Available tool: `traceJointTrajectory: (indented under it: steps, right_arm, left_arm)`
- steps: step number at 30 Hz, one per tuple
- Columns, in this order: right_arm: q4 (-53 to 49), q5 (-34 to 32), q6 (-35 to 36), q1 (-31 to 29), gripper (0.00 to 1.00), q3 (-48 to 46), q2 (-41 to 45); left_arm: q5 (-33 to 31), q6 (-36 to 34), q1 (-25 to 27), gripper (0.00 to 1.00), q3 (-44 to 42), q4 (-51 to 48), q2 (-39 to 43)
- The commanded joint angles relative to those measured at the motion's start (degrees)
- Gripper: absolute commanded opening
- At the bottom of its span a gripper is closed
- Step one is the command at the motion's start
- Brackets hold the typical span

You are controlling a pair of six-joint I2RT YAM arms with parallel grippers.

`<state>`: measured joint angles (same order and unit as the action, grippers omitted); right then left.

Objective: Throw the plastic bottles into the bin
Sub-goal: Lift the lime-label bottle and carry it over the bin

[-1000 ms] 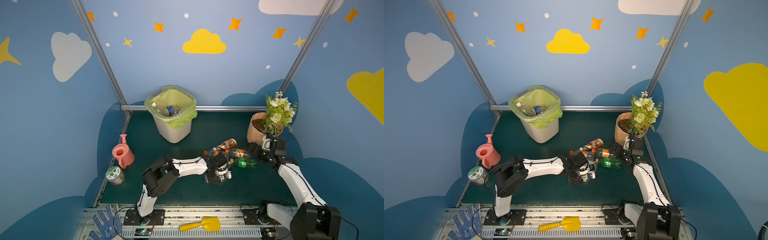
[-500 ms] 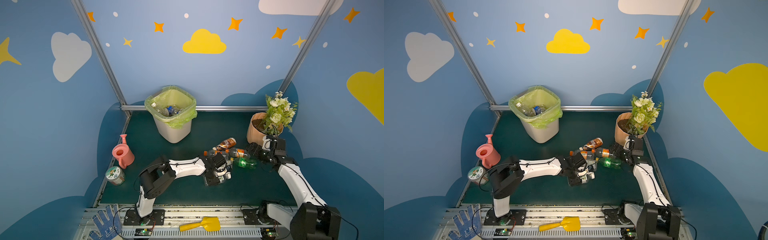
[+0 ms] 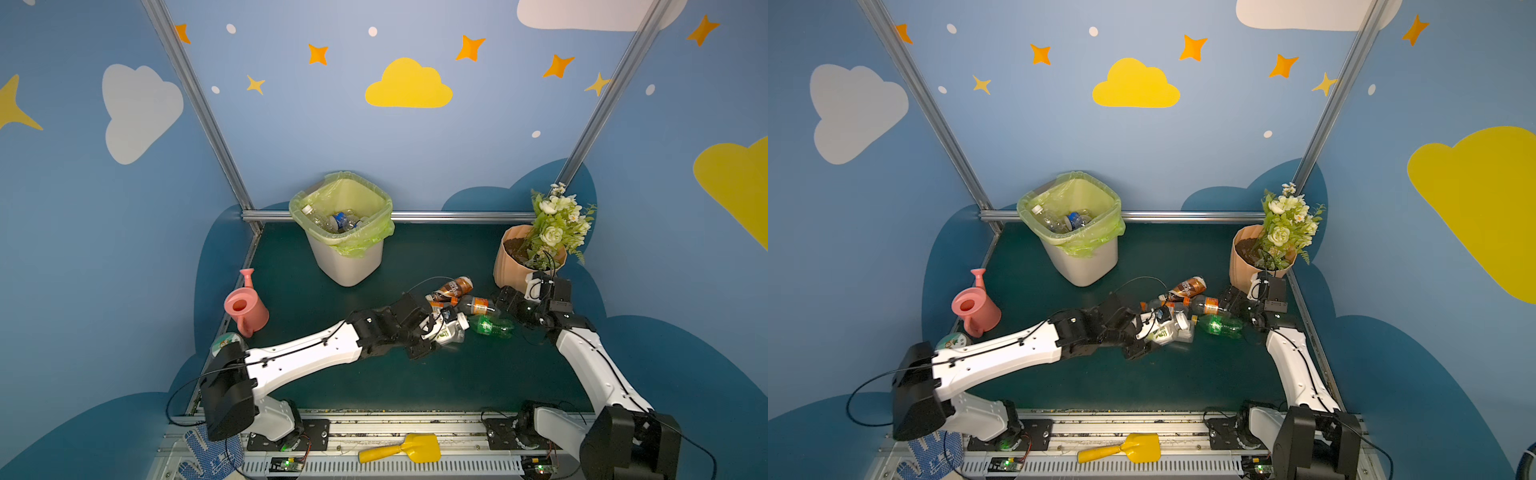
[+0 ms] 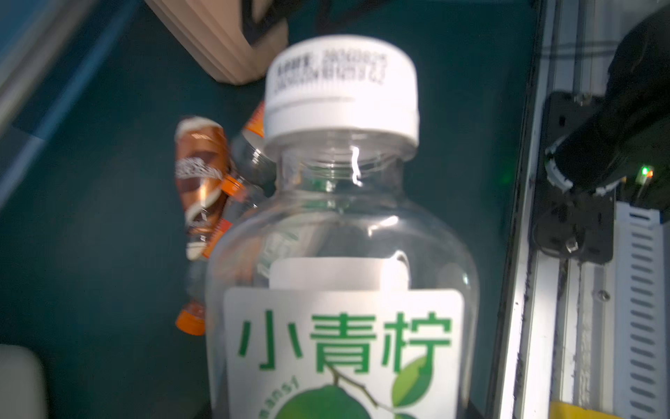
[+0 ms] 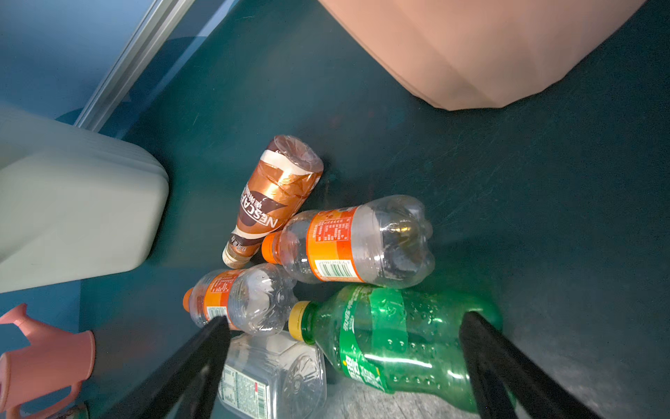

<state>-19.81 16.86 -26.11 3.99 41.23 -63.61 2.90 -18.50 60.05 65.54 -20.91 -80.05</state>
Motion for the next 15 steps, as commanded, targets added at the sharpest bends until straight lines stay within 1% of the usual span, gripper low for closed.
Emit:
traceJointTrajectory:
  steps: [1, 3, 6, 7, 10, 12, 14, 15]
  right_arm:
    - [1.3, 1.6, 1.0, 0.2, 0.97, -0.5, 0.4]
    - [1.8, 2.5, 1.2, 0.1, 0.97, -0.5, 0.0]
    - [2.4, 3.6, 0.7, 0.1, 0.97, -0.5, -0.9]
    - [2.5, 3.9, 0.6, 0.0, 0.97, -0.4, -1.1]
    - [2.5, 4.1, 0.6, -0.1, 0.97, -0.1, -1.3]
    - [2.4, 3.9, 0.7, -0.1, 0.97, -0.1, -1.0]
    - [2.3, 3.6, 0.7, -0.1, 0.97, -0.1, -0.6]
    - [2.2, 3.5, 0.8, -0.1, 0.97, -0.3, -0.4]
  left_arm:
    - [-9.3, -0.2, 0.0, 0.5, -1.3, 7.2, 7.7]
    - [-14.7, -1.8, -0.2, 0.5, -2.5, 12.8, 12.1]
    - [-20.3, -6.1, -0.9, 0.49, -3.8, 23.2, 17.8]
    - [-21.1, -8.1, -1.4, 0.49, -4.0, 26.5, 19.3]
    - [-22.2, -14.2, -3.0, 0.49, -3.2, 35.9, 22.1]
    - [-21.8, -17.0, -4.6, 0.48, -1.9, 39.4, 22.5]
    - [-20.5, -17.7, -8.0, 0.48, -0.4, 41.9, 22.1]
    - [-19.0, -16.7, -10.8, 0.48, 0.8, 42.3, 21.3]
